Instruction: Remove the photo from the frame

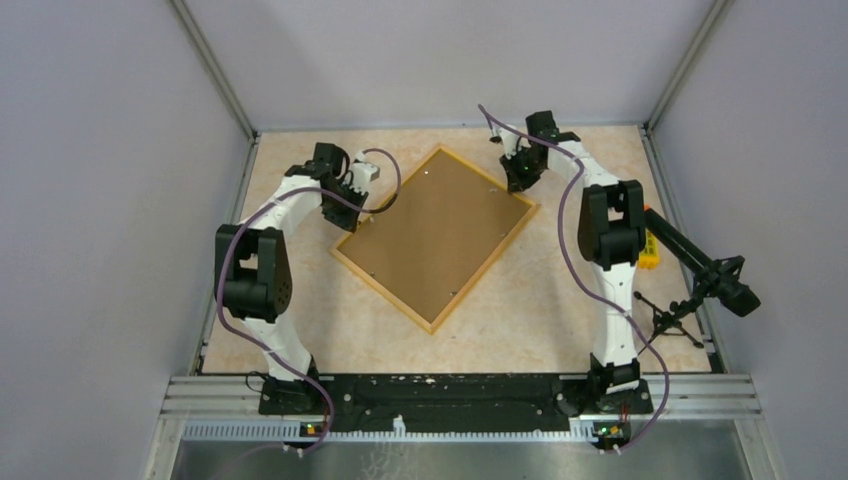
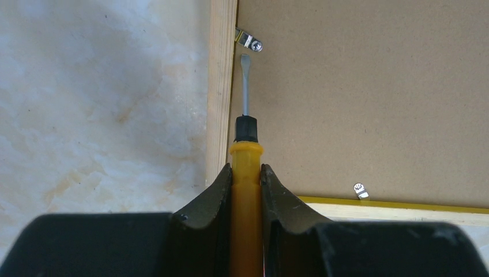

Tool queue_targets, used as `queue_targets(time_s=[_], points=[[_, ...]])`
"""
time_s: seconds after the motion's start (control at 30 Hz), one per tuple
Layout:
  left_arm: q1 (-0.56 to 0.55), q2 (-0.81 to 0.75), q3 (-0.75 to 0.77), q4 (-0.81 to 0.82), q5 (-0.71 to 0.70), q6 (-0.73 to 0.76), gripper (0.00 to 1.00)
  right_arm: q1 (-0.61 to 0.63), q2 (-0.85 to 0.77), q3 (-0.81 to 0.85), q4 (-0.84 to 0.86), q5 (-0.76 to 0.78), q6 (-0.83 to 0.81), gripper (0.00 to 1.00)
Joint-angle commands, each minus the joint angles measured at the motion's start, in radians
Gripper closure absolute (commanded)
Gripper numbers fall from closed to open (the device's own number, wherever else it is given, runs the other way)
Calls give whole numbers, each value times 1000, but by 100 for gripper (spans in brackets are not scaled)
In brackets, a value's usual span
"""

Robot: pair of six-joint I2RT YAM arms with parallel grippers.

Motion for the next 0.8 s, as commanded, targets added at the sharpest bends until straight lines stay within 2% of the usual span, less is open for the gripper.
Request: queue_targets(time_s=[0.0,0.23,0.33,0.57,0.77], points=[[-1,30,0,50,30,-22,100,24,10,-63,-129,33,10,100],[-4,62,21,63,53,-13,100,34,8,-68,-129,42,-24,100],[-12,68,29,58,59,59,100,36,4,-75,-125,39,-45,100],[-42,44,12,95,-51,197,100,37,10,-70,-121,44,-71,100],[-63,85,75,19,-66,286,100,37,26,-44,-136,49,-73,100]])
